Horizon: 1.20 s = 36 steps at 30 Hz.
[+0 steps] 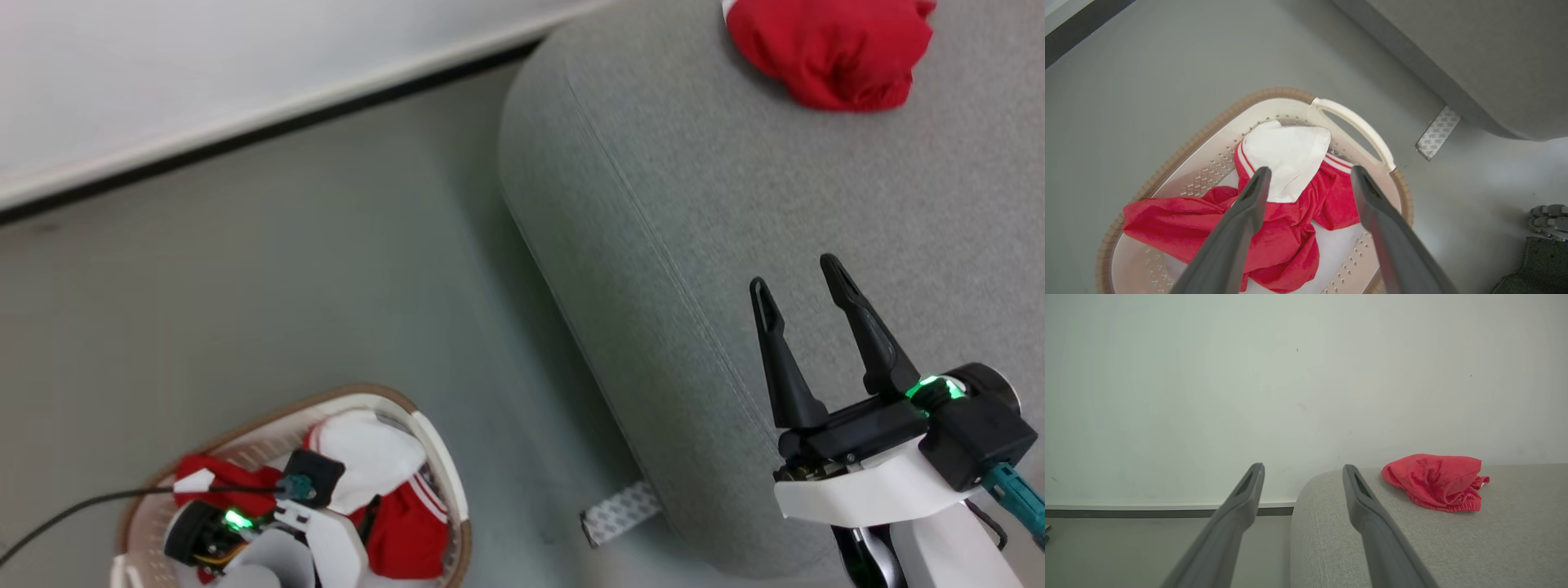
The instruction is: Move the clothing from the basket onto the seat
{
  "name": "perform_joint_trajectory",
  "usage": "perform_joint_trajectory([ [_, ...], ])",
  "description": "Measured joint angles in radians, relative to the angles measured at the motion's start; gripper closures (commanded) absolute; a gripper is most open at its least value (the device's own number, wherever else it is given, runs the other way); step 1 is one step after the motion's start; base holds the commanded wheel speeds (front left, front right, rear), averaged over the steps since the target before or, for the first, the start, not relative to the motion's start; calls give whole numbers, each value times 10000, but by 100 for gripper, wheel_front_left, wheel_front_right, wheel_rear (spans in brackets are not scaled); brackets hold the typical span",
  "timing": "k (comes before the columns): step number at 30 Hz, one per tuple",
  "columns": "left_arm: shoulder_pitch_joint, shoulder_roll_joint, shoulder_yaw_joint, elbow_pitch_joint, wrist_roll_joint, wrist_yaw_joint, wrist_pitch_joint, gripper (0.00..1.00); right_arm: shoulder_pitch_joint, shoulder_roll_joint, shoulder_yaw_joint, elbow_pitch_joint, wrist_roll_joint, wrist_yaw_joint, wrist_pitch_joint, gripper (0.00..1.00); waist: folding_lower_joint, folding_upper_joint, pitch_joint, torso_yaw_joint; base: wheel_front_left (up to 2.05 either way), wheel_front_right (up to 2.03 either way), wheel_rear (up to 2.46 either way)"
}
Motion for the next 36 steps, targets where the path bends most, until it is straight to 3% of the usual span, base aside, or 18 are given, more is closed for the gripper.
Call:
perform_joint_trajectory([
  [7,-1165,403,-717,1620,694,-247,387,0,-367,138,-138,-767,13,0,0,0,1,0,1352,-529,0,0,0],
  [13,-2321,794,-1076,2755,1149,-263,117,0,-610,303,-228,-1392,-82,0,2,0,1,0,2655,-763,11,11,11],
  [23,-3430,1189,-1200,3883,1361,-282,-738,0,-599,489,-182,-2059,-1005,0,0,0,0,0,3864,-178,19,19,19],
  [24,-3564,1218,-1198,4002,1360,-201,-1221,0,-586,499,-182,-2098,-1085,0,0,0,0,0,4022,-1,4,4,4],
  [25,-3628,1197,-1191,4088,1346,-207,-1448,100,-577,516,-184,-2100,-1127,0,0,0,0,0,4078,79,0,0,0],
  [36,-3612,167,-1170,4410,773,-270,-2926,100,-374,539,-244,-1680,-915,0,0,0,-1,0,3171,640,0,0,0],
])
